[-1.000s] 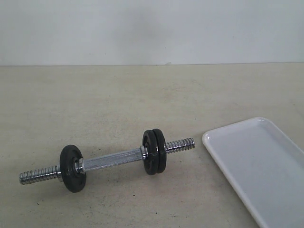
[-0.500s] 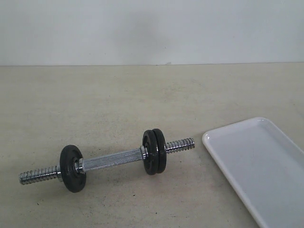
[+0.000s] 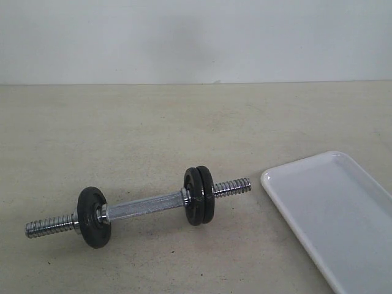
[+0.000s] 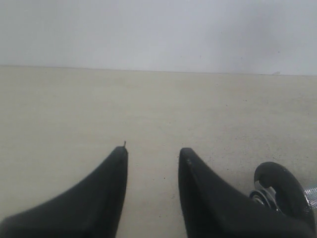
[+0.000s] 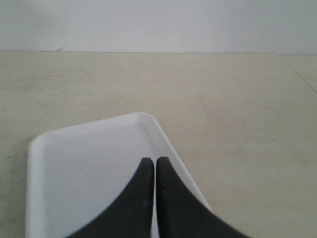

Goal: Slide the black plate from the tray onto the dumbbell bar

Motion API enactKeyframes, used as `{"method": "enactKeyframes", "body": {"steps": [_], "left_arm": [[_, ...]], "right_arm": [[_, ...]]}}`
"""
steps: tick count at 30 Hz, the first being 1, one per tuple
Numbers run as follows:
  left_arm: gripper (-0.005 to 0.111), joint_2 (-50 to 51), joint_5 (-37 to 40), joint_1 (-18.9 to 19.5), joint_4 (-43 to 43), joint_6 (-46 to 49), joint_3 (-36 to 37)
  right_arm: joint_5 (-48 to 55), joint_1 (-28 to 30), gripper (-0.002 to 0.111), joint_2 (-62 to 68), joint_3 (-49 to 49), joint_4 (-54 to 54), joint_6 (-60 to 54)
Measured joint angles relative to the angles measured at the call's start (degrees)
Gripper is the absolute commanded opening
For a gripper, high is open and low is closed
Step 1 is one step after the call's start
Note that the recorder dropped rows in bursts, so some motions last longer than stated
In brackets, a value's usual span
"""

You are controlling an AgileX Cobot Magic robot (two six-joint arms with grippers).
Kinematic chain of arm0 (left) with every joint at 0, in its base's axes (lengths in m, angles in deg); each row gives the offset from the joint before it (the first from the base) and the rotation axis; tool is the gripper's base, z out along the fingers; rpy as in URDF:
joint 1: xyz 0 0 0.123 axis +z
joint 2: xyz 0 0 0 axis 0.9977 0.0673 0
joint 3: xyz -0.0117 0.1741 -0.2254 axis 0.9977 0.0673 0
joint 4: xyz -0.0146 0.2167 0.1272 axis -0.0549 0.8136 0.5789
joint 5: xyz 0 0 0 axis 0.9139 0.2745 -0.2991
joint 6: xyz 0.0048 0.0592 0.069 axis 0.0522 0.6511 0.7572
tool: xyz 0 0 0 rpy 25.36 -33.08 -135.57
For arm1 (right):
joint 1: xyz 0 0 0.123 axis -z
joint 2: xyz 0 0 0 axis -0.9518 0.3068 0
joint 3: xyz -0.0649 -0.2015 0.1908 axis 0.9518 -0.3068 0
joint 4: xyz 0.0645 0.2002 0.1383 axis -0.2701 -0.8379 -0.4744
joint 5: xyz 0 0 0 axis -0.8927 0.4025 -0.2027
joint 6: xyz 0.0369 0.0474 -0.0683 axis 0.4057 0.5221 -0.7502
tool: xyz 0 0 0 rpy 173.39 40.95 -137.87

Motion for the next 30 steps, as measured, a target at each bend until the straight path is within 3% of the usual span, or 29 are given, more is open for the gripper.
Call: {"method": "enactKeyframes", "body": {"steps": [30], "left_arm": [[0.033,0.0,0.0,0.0,0.0,0.0,0.0]], "right_arm": [[0.0,-1.1,0.0,0.0,0.0,0.0,-1.4]]}}
